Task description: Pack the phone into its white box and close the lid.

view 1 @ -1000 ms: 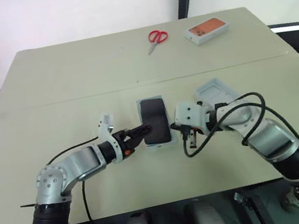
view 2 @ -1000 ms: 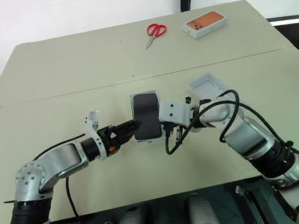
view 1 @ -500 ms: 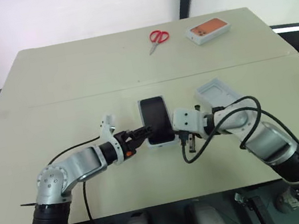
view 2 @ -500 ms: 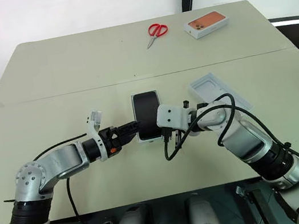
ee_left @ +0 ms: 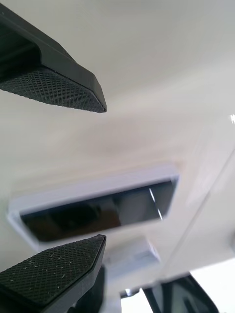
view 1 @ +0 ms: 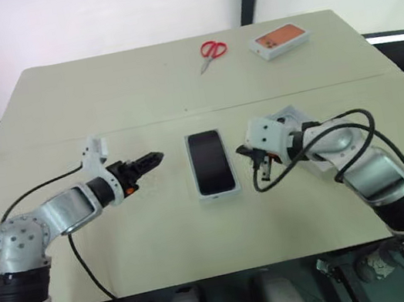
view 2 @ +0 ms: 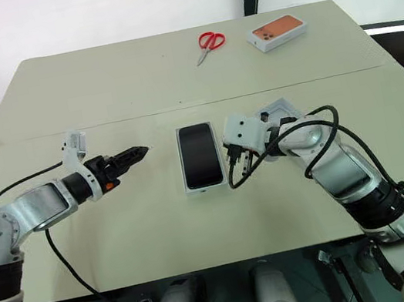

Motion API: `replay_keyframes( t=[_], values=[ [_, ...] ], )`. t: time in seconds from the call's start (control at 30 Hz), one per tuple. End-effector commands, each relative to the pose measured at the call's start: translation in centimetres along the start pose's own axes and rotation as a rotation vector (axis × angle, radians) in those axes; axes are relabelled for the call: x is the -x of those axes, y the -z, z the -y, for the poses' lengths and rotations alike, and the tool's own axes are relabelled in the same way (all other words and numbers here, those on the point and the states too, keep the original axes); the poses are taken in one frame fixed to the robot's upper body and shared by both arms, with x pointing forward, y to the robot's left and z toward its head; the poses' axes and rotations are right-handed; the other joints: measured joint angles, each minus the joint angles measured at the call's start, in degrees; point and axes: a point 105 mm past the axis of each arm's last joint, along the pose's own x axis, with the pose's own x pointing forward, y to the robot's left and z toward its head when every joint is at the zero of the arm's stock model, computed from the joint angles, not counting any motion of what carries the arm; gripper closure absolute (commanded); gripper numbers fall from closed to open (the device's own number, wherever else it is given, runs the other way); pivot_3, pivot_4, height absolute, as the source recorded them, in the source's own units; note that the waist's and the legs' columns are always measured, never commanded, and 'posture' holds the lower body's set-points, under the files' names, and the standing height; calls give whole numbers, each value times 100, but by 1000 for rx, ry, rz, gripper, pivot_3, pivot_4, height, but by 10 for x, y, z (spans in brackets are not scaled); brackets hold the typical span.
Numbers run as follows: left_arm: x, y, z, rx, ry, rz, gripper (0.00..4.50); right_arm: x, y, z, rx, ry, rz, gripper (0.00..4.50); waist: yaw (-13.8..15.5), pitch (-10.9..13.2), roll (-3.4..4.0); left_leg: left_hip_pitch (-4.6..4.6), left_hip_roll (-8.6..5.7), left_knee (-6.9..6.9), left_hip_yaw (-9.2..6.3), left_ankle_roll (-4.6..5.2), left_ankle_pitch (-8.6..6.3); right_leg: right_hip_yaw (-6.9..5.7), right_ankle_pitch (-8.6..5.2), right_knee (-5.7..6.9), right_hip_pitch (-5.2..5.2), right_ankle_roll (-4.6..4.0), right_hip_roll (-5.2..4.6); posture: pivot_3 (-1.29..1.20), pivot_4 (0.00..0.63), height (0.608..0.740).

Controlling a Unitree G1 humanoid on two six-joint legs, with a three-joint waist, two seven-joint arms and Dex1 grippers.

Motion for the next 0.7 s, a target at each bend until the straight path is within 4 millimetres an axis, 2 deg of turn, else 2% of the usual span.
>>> replay_keyframes(
  t=[0.03,0.23,0.7],
  values=[
    [1,-1,-6,-145,-33,9,301,-8,-8,9,14,55,14,4500,-2,0,0,0,0,-1,0,0,0,0,0,0,0,0,0,0,150,740],
    [-3,15,-11,-336,-41,-15,301,-31,-7,11,6,97,3,4500,-5,1,2,-1,4,-1,2,-1,1,1,0,-1,-2,0,-1,0,150,740],
    [-7,25,-5,-374,-3,-26,301,-51,-7,4,22,79,12,4500,-8,1,2,-1,12,-2,0,0,0,0,0,1,-3,0,-4,0,150,740]
  ],
)
